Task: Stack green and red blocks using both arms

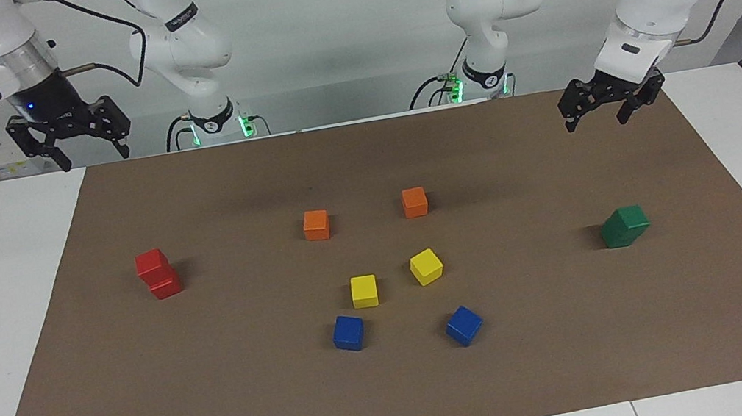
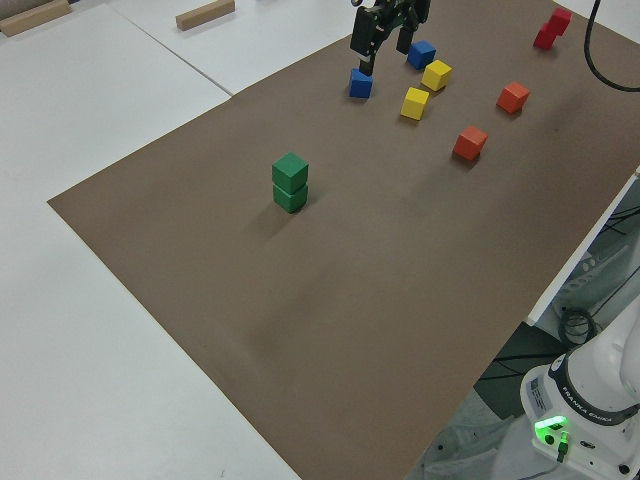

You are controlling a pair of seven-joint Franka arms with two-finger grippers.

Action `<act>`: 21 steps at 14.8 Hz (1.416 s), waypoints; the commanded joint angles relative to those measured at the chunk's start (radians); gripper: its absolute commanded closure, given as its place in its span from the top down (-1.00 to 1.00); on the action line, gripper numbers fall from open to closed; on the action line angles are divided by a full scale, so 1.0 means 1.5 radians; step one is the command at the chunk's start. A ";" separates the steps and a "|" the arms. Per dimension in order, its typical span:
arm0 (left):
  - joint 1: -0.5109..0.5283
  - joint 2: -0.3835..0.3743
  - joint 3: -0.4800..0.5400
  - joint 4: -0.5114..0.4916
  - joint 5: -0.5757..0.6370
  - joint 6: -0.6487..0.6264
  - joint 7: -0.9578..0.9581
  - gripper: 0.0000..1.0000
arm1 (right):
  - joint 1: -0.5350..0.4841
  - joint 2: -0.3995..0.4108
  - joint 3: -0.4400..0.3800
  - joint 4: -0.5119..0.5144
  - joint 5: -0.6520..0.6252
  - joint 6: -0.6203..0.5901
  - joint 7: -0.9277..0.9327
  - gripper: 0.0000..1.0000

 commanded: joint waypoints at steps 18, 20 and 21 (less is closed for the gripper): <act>0.003 -0.001 0.007 -0.002 0.011 0.005 -0.004 1.00 | 0.155 0.036 -0.130 0.051 -0.004 -0.031 0.012 1.00; 0.002 -0.001 0.008 -0.002 0.010 0.003 -0.007 1.00 | 0.150 0.036 -0.129 0.051 -0.007 -0.041 0.012 1.00; 0.002 -0.001 0.008 -0.002 0.011 0.001 -0.008 1.00 | 0.147 0.037 -0.129 0.051 -0.009 -0.047 0.012 1.00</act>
